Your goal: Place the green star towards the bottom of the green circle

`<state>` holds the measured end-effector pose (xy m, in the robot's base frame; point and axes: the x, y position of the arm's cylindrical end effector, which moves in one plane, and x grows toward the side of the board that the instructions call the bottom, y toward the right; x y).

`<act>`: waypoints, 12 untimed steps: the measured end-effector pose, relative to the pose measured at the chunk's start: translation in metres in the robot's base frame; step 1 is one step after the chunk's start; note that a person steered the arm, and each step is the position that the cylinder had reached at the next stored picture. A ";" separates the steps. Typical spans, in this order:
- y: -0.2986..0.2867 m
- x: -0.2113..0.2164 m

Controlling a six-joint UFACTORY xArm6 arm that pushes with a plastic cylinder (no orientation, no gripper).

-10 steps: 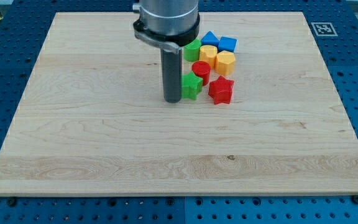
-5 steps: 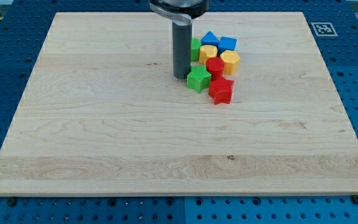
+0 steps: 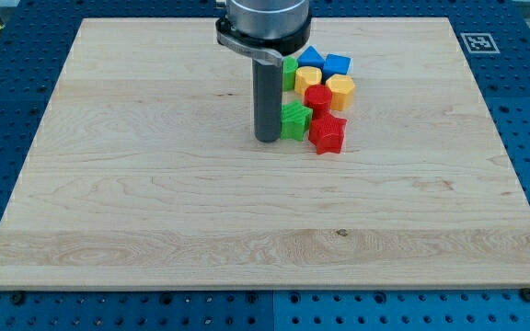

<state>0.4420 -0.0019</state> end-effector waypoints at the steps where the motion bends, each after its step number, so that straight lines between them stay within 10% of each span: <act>1: 0.006 0.005; 6: 0.053 0.016; 12: 0.053 -0.079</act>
<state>0.3630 0.0506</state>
